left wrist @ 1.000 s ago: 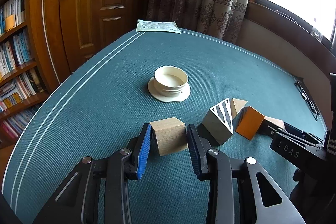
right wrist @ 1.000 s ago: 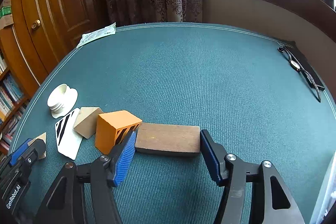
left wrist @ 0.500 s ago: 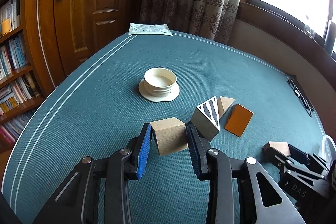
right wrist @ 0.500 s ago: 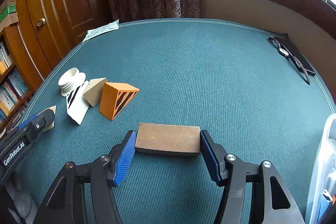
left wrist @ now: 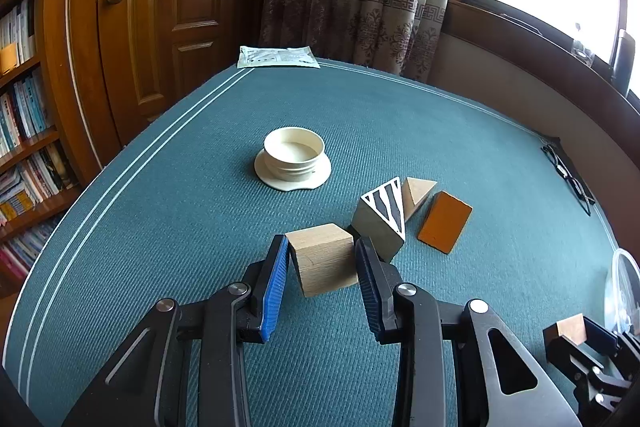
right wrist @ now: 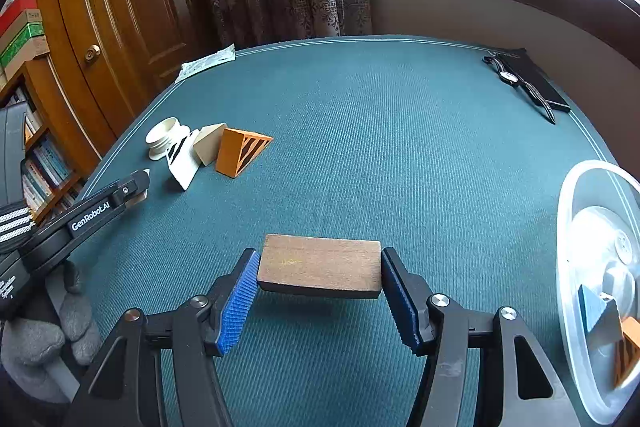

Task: Organize rigid objects
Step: 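Lift and carry the tan block and brown brick with both tools over the clear basin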

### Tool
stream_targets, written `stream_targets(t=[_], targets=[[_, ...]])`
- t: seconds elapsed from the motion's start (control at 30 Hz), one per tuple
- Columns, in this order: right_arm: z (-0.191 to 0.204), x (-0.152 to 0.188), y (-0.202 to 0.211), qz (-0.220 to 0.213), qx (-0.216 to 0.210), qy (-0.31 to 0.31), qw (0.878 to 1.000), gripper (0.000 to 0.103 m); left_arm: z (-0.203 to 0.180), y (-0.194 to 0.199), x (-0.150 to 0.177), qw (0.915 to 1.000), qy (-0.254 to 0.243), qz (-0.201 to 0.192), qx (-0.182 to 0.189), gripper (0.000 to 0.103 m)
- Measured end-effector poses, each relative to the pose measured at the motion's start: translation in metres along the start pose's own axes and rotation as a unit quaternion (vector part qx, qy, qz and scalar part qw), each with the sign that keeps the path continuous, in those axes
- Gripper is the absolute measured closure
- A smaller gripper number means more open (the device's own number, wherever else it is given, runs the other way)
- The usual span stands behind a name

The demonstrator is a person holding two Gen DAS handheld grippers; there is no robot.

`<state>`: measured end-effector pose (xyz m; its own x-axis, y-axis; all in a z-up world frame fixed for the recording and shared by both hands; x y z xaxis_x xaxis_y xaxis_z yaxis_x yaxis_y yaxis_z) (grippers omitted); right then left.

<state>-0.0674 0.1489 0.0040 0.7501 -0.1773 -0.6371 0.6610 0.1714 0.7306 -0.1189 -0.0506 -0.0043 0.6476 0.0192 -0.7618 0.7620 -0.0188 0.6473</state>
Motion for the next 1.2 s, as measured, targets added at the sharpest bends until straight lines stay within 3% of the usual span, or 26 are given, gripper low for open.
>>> stream_targets(t=[0.57, 1.2], targets=[[-0.032, 0.017, 0.048, -0.022, -0.002, -0.031, 0.999, 0.039, -0.019, 0.016, 0.017, 0.9998, -0.013, 0.009, 0.011, 0.067], [-0.083, 0.013, 0.098, -0.077, 0.023, -0.069, 0.994, 0.039, -0.094, 0.044, 0.030, 0.9953, -0.046, 0.026, 0.082, 0.067]])
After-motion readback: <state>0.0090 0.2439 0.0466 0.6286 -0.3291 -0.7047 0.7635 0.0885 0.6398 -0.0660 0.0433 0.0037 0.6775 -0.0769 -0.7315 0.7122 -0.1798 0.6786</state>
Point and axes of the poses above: each gripper's, at about its wrist camera, not at the fingertips, and y roughly against the way its jaws point, z to its left, x to its underside, the point moved 6 cm from there along -y, roughly the way its jaws point, and after that the axes turned 9 degrees about -y, right-handed, at the moved point
